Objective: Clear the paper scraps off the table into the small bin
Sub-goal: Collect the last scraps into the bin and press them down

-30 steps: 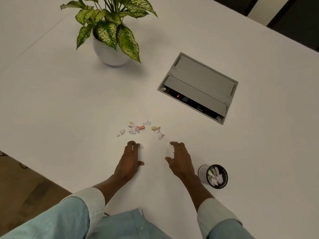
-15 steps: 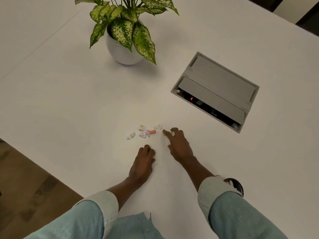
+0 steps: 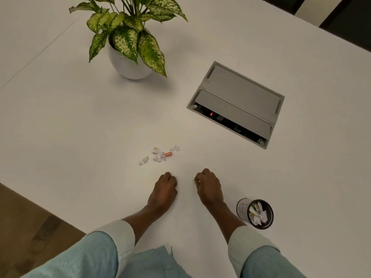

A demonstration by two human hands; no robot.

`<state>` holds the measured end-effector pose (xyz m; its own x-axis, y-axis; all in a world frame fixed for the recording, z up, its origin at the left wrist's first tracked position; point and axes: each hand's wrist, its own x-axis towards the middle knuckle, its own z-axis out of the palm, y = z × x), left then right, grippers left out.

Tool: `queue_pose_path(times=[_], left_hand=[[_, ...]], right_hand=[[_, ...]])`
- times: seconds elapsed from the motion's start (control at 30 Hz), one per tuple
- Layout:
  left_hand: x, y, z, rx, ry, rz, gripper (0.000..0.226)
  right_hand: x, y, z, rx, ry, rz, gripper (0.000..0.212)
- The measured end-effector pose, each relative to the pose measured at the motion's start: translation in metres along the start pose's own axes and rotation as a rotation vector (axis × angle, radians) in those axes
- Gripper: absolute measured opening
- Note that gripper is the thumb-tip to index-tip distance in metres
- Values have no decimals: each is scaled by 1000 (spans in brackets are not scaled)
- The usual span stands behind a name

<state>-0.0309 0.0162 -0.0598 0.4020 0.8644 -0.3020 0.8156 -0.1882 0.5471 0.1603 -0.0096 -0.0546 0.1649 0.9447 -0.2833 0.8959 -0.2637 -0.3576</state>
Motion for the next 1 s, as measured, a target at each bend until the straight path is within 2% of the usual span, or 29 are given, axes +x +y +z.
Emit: queue_pose_path(times=[0.23,0.4,0.5,0.63,0.83,0.9,1.0], left_hand=[[-11,46,13,-315,52,-42,24],[-11,122,20,-488,104,124,26],[-12,166,20,-542,91,225,25],[-14,209,31,-551,33,321,23],[-22,237,54,-493,-69,376,17],[-24,235,59,-448,-62,343,9],[-26,221,57,-382,-59,286,10]], right_hand=[[-56,14,-27,388,179,315,10],[-105,29,-64,557,395,492,8],[-130,47,-84,539,524,578,7],[-150,75,-102,566,613,722,9],[-163,98,-108,562,622,720,12],[-167,100,-108,502,626,698,16],[-174,99,-102,443,629,666,22]])
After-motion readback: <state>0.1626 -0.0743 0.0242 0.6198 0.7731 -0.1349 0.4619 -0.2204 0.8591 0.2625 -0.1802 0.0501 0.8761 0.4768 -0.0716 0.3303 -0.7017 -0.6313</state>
